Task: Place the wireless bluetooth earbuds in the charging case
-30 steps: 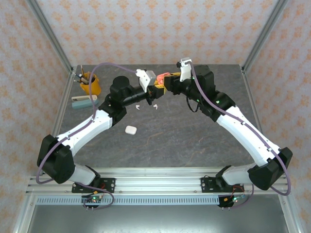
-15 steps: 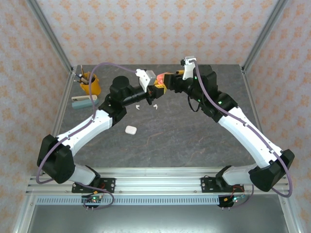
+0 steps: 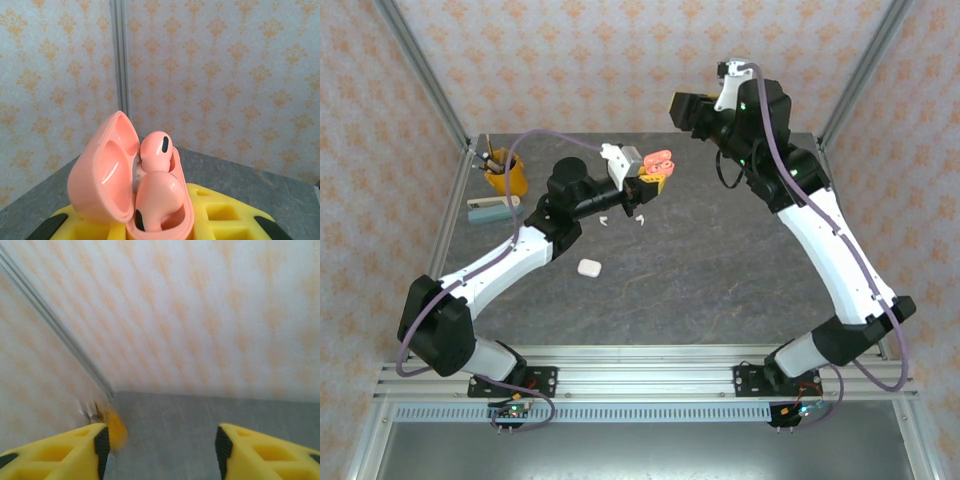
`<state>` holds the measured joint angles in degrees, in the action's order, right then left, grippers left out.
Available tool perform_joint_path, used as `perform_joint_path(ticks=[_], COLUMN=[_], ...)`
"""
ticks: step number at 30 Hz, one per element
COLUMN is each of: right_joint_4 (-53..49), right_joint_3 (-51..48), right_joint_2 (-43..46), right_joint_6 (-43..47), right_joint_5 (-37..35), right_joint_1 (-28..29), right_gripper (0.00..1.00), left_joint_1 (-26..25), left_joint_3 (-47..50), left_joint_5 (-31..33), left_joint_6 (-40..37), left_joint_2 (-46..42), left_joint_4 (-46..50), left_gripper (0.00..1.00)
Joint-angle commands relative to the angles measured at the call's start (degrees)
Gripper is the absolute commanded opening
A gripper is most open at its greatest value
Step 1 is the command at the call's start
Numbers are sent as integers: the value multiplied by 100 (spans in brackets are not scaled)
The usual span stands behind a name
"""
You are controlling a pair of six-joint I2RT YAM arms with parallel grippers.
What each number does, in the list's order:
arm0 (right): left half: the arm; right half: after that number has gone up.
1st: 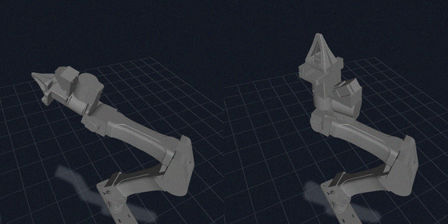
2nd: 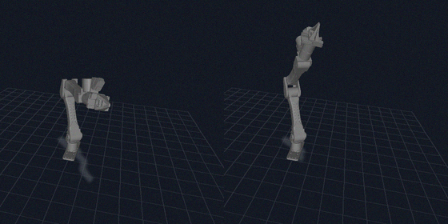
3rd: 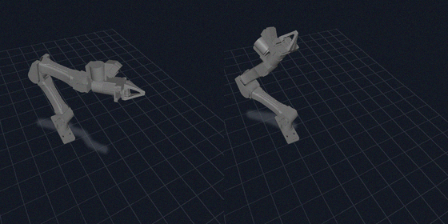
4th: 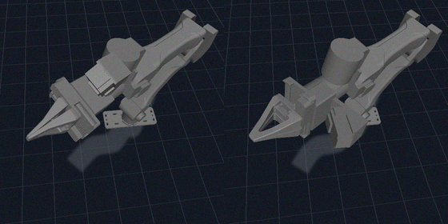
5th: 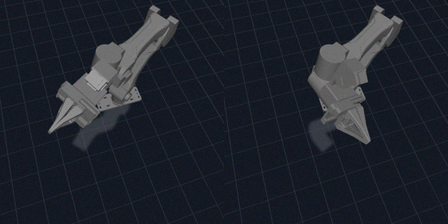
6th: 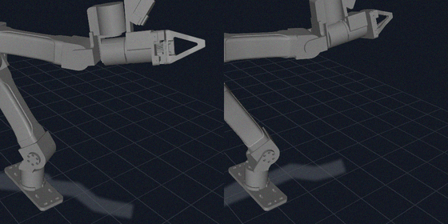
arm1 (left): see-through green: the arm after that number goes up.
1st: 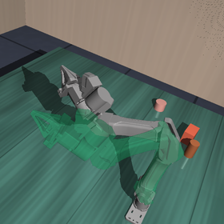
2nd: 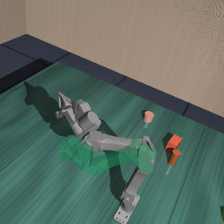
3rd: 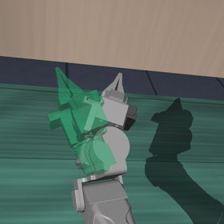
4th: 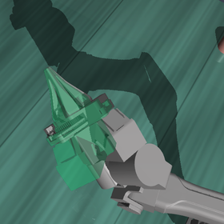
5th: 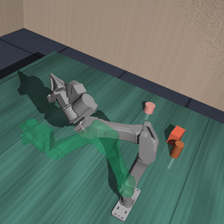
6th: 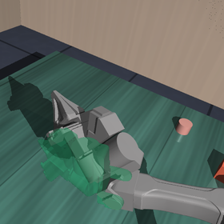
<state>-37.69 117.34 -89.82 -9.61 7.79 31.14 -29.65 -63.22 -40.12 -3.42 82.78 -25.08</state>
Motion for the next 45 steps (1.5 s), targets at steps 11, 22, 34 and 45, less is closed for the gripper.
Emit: perform_joint_path(ticks=[11, 22, 34, 45], right_joint_4=[-3461, -2910, -1913, -1424], right_joint_3=[3001, 630, -1912, -3715], right_joint_2=[-2670, -1055, 506, 1201], right_joint_6=[-191, -197, -1983, -2422], right_joint_5=[449, -117, -1517, -1318], right_joint_1=[24, 409, -1032, -1418], right_gripper=[47, 43, 50, 51], left_joint_1=[-59, -6, -102, -510], left_joint_3=[-52, -111, -944, -3657], left_joint_5=[-332, -198, -197, -178], left_joint_6=[-381, -39, 900, 2426], left_joint_2=[227, 577, 1869, 4243], left_joint_4=[115, -136, 386, 2932], left_gripper=[0, 0, 0, 0])
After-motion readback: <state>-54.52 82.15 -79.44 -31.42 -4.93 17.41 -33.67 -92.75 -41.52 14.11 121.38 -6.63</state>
